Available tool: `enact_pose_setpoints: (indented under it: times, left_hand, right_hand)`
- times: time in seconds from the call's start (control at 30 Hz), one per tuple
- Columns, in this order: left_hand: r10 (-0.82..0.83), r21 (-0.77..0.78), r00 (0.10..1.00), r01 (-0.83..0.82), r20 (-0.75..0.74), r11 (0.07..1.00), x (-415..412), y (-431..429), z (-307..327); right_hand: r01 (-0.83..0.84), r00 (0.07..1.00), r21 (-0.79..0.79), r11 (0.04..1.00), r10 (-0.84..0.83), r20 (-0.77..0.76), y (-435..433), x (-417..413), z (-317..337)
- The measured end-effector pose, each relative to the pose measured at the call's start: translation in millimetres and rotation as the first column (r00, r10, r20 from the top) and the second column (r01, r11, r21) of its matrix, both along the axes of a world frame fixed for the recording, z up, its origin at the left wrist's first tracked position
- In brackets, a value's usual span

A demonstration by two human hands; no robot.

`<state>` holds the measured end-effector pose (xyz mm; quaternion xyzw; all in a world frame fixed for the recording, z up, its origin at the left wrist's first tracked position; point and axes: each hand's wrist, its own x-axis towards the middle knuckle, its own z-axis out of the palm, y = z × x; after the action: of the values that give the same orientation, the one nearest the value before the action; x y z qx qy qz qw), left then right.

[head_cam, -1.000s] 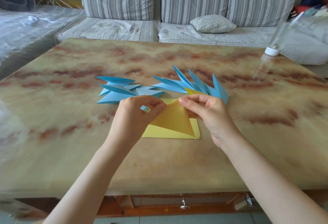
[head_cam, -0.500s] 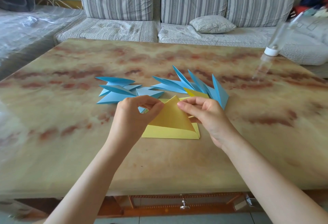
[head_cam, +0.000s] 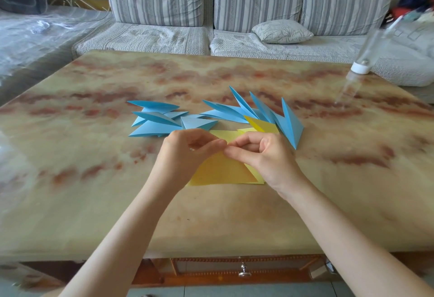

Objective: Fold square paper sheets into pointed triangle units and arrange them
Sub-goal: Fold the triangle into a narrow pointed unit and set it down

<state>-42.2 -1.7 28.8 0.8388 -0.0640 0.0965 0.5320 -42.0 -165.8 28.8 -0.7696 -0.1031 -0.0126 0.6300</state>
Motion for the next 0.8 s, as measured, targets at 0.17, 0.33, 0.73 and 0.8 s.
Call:
enact_pose_setpoints:
  times: [0.17, 0.33, 0.73, 0.8]
  left_hand:
    - [0.057, 0.003, 0.996, -0.057, 0.073, 0.998, -2, -1, -1]
    - [0.123, 0.048, 0.988, -0.128, 0.091, 0.991, -1, 1, -2]
    - [0.221, 0.133, 0.973, -0.227, 0.061, 0.965, 4, 0, -3]
    - [0.221, 0.136, 0.974, -0.227, 0.057, 0.964, 4, 1, -4]
  right_hand:
    - [0.015, 0.995, 0.025, 1.000, -0.013, -0.095, 1, 2, 1]
    - [-0.009, 0.981, 0.011, 1.000, 0.011, -0.196, -2, 3, 1]
    - [0.038, 0.989, -0.224, 0.974, -0.070, -0.134, -9, 3, 2]
    - [0.036, 0.992, -0.262, 0.965, -0.066, -0.107, -9, 2, 1]
